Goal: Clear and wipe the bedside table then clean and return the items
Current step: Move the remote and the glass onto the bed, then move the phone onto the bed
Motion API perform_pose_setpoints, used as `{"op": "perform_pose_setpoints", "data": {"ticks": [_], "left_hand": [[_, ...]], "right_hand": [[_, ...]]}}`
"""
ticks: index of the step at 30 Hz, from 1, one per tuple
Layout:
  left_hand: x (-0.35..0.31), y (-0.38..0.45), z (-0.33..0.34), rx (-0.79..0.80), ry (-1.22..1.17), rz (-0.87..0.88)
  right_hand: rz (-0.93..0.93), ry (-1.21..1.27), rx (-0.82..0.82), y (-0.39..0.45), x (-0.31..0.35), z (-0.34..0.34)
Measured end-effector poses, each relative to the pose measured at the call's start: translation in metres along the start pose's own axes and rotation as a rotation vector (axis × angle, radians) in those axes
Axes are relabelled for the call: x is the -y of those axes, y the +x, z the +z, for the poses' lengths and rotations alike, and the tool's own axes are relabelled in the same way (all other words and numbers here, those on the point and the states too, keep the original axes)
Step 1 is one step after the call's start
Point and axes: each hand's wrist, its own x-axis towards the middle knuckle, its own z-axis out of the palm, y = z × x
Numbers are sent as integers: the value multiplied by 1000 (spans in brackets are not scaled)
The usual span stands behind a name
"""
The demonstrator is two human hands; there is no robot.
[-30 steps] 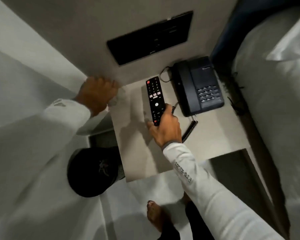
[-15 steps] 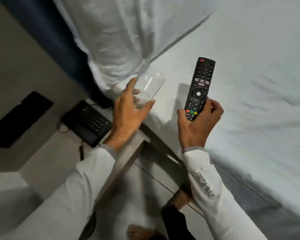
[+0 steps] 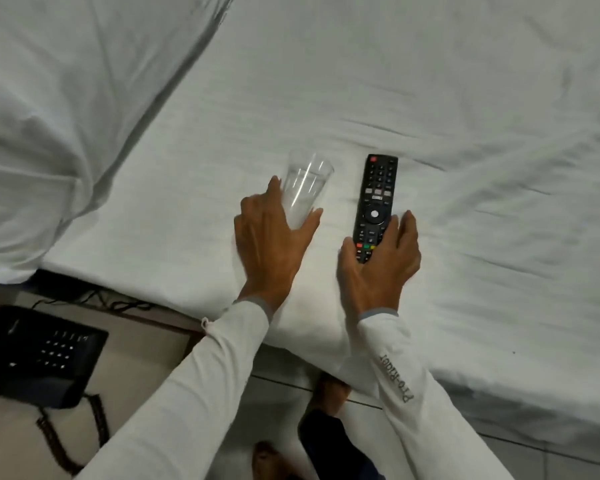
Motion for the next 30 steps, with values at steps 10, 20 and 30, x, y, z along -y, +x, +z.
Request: {"op": "perform_pose_setpoints", "data": {"ticks": [10,20,30], "left_hand": [[141,-59,-129,-325,137,-45],[394,-175,-203,-396,-236,-819],[445,-144,-151,-462,-693,-1146]], "right_hand": [[-635,133,-18,-77,146,20],[-739,124,906,-259,214,216],[-357,14,960,-326,180,310]]}}
